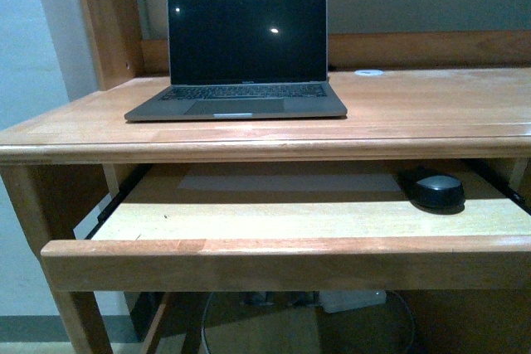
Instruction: Place mouse
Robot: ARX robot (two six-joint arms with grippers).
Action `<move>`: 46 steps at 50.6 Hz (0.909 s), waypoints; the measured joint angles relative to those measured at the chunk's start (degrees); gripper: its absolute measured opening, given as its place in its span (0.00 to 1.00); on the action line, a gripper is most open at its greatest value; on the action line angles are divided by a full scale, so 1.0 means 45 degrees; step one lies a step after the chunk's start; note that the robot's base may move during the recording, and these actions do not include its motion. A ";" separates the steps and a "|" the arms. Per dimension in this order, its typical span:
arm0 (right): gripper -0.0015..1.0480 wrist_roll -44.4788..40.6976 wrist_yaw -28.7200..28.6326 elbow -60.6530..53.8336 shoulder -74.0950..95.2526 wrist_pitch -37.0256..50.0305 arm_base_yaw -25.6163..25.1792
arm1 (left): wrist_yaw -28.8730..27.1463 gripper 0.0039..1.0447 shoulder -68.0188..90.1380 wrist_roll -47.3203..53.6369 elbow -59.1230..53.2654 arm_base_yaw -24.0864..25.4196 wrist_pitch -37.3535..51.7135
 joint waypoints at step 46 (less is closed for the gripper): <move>0.94 0.0228 -0.0039 0.1307 0.5027 0.3002 0.0573 | 0.0000 0.70 -0.2011 0.0005 0.0005 0.0005 -0.1967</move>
